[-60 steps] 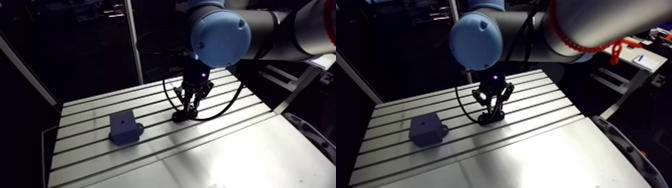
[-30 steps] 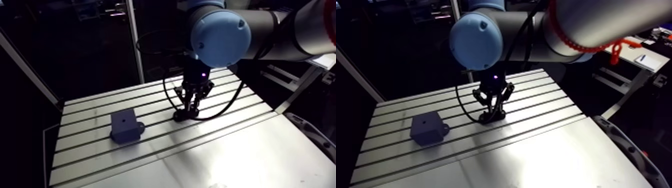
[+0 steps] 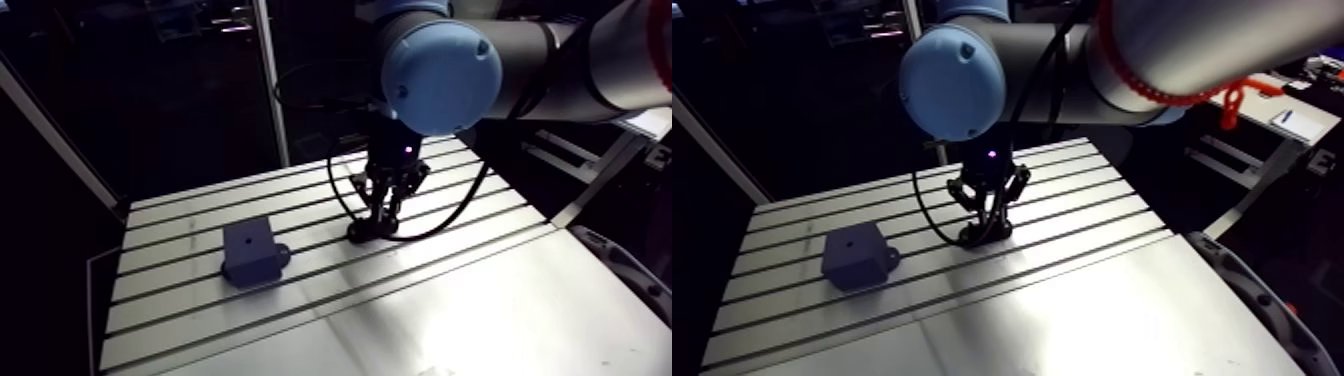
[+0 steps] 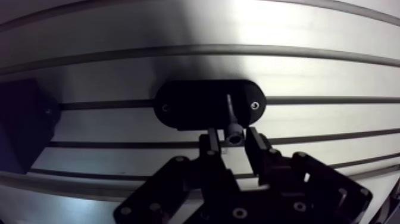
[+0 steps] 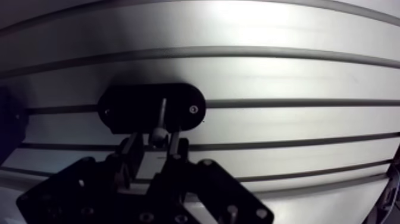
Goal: Pick up the M10 bolt and insert it into the hole until fully seated.
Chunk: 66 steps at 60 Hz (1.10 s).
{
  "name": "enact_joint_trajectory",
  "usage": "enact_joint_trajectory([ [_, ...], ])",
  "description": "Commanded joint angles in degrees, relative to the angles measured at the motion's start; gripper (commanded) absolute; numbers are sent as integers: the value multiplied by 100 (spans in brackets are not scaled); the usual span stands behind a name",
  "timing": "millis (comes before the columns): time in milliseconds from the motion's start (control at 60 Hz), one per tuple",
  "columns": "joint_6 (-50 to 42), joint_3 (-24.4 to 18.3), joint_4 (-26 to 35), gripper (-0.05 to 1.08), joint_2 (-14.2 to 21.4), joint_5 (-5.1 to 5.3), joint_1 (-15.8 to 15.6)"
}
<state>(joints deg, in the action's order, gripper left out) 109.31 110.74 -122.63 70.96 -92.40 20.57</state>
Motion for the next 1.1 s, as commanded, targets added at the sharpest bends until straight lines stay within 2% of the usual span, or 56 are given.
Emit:
enact_joint_trajectory([
  [17, -2, 21, -10, 63, 1, -2, -8],
  [800, -28, 22, -3, 66, 9, -2, -17],
  [1100, -28, 22, -11, 68, 1, -81, -17],
])
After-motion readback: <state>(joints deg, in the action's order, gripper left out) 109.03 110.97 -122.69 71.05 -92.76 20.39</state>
